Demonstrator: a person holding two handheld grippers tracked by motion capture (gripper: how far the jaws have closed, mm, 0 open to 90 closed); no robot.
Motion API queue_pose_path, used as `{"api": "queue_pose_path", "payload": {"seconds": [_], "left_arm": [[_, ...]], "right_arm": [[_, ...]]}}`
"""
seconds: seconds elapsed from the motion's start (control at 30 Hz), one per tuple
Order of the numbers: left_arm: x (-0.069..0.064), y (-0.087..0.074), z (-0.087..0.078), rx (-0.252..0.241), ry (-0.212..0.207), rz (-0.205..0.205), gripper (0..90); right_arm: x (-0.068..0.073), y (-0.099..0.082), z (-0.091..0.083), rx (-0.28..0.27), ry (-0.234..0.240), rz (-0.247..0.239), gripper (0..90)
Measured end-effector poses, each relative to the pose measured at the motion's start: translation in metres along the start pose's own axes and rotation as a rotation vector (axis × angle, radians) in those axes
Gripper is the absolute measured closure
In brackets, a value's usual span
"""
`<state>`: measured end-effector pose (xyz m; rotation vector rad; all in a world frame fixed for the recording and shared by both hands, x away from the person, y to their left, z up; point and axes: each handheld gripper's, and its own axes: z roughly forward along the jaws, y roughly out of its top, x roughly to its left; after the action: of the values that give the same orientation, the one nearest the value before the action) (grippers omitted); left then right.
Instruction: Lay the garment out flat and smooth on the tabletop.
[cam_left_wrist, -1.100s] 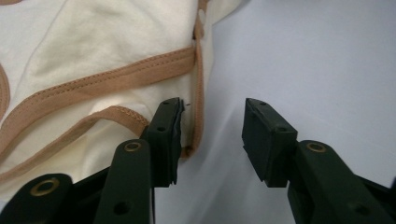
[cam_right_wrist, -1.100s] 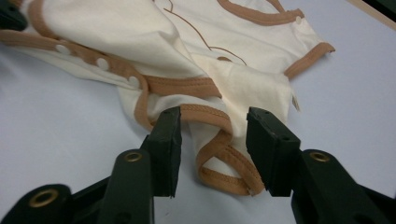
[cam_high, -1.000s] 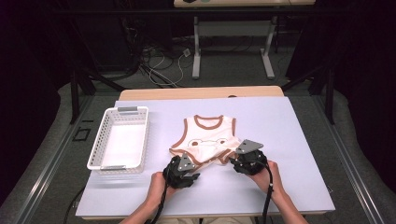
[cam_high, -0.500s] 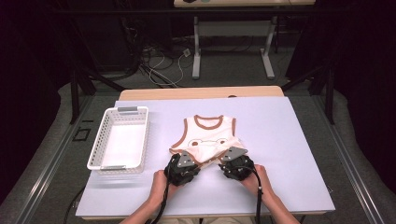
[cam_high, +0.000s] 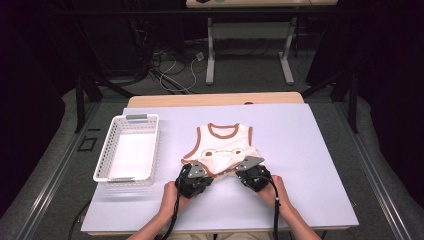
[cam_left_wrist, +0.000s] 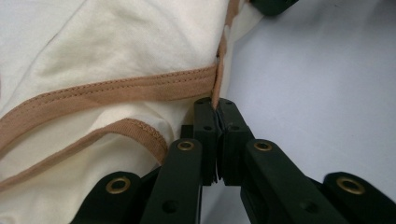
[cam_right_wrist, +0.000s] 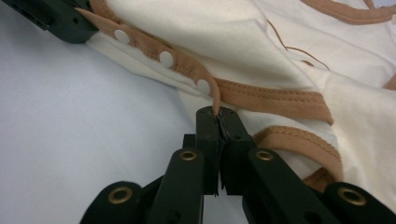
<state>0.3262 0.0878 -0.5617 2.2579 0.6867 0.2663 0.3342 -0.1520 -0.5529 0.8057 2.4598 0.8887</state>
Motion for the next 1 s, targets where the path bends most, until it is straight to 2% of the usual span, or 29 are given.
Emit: {"api": "queue_pose_path", "payload": {"seconds": [0.2,0.37,0.57,0.83,1.0], "left_arm": [[0.002,0.001,-0.008,-0.010,-0.020,-0.005,87.7],[-0.001,0.003,-0.016,-0.013,-0.036,0.016,87.6],[-0.005,0.003,-0.024,-0.002,-0.065,0.034,87.6],[-0.013,0.000,-0.033,0.021,-0.106,0.046,87.5],[-0.020,-0.003,-0.035,0.045,-0.125,0.080,87.4]], "right_arm": [[-0.003,0.001,-0.019,-0.024,0.029,0.015,87.8],[0.001,0.001,-0.030,-0.017,0.070,0.014,87.6],[0.005,0.000,-0.035,-0.001,0.103,0.027,87.3],[0.017,-0.008,-0.043,0.014,0.151,0.030,87.2],[0.022,-0.013,-0.046,0.039,0.176,0.030,87.2]]}}
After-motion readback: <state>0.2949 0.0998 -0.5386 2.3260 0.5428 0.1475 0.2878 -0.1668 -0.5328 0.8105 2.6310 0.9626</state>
